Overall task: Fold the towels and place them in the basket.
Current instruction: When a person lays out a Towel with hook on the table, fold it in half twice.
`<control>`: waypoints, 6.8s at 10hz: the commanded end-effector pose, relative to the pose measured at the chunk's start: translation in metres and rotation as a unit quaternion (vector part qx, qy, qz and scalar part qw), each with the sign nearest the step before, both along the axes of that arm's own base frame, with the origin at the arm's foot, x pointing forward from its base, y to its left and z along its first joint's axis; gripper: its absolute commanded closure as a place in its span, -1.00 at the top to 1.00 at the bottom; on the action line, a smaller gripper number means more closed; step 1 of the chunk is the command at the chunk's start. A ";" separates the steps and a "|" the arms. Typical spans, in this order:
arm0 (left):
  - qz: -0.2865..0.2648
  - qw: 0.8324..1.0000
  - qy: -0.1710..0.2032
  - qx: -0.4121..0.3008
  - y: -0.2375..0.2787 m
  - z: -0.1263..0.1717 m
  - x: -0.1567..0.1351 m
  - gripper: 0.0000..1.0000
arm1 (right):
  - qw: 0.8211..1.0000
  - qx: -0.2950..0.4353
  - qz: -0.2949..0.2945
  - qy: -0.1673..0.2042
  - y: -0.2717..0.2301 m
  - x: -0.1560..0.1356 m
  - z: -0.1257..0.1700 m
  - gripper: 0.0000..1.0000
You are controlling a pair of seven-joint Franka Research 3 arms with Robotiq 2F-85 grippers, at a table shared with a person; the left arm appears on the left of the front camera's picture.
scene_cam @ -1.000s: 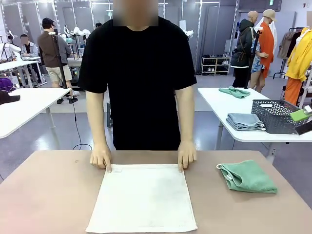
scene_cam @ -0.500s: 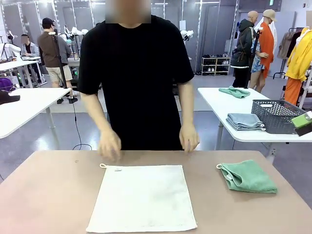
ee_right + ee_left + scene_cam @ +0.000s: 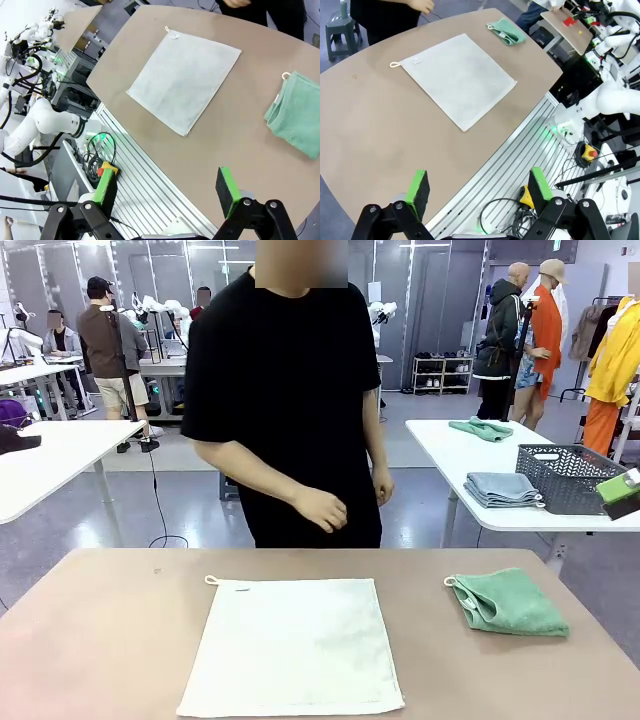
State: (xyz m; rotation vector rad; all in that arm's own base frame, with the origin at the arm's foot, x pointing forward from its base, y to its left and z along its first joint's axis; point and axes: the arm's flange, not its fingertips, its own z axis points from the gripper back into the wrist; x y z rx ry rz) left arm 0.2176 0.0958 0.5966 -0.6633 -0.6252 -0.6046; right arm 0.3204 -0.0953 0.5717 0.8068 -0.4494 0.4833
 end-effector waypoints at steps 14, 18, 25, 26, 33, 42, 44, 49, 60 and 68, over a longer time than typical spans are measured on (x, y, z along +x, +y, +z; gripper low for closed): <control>-0.413 0.829 -0.114 0.359 -0.262 -0.080 0.048 1.00 | 0.854 -0.392 0.303 -0.160 0.288 -0.020 -0.051 1.00; -0.357 0.858 -0.119 0.351 -0.269 -0.162 0.042 1.00 | 0.850 -0.382 0.333 -0.141 0.306 -0.021 -0.133 1.00; -0.362 0.858 -0.114 0.346 -0.281 -0.130 0.074 1.00 | 0.846 -0.382 0.345 -0.139 0.310 -0.014 -0.134 1.00; -0.362 0.860 -0.100 0.347 -0.288 -0.157 0.076 1.00 | 0.841 -0.369 0.368 -0.147 0.316 -0.015 -0.150 1.00; -0.358 0.849 -0.067 0.383 -0.308 -0.254 0.063 1.00 | 0.791 -0.403 0.435 -0.150 0.334 -0.016 -0.225 1.00; -0.367 0.831 -0.071 0.412 -0.297 -0.316 0.056 1.00 | 0.777 -0.428 0.442 -0.133 0.328 -0.009 -0.288 1.00; -0.375 0.828 -0.061 0.413 -0.295 -0.324 0.057 1.00 | 0.777 -0.427 0.444 -0.127 0.326 -0.007 -0.294 1.00; -0.384 0.822 -0.071 0.415 -0.293 -0.327 0.058 0.09 | 0.782 -0.422 0.438 -0.135 0.322 -0.006 -0.293 0.05; -0.380 0.841 -0.065 0.380 -0.295 -0.287 0.063 -1.00 | 0.795 -0.416 0.416 -0.147 0.321 -0.001 -0.253 -1.00; -0.336 0.845 -0.115 0.400 -0.306 -0.223 0.113 -1.00 | 0.820 -0.423 0.345 -0.169 0.337 0.035 -0.199 -1.00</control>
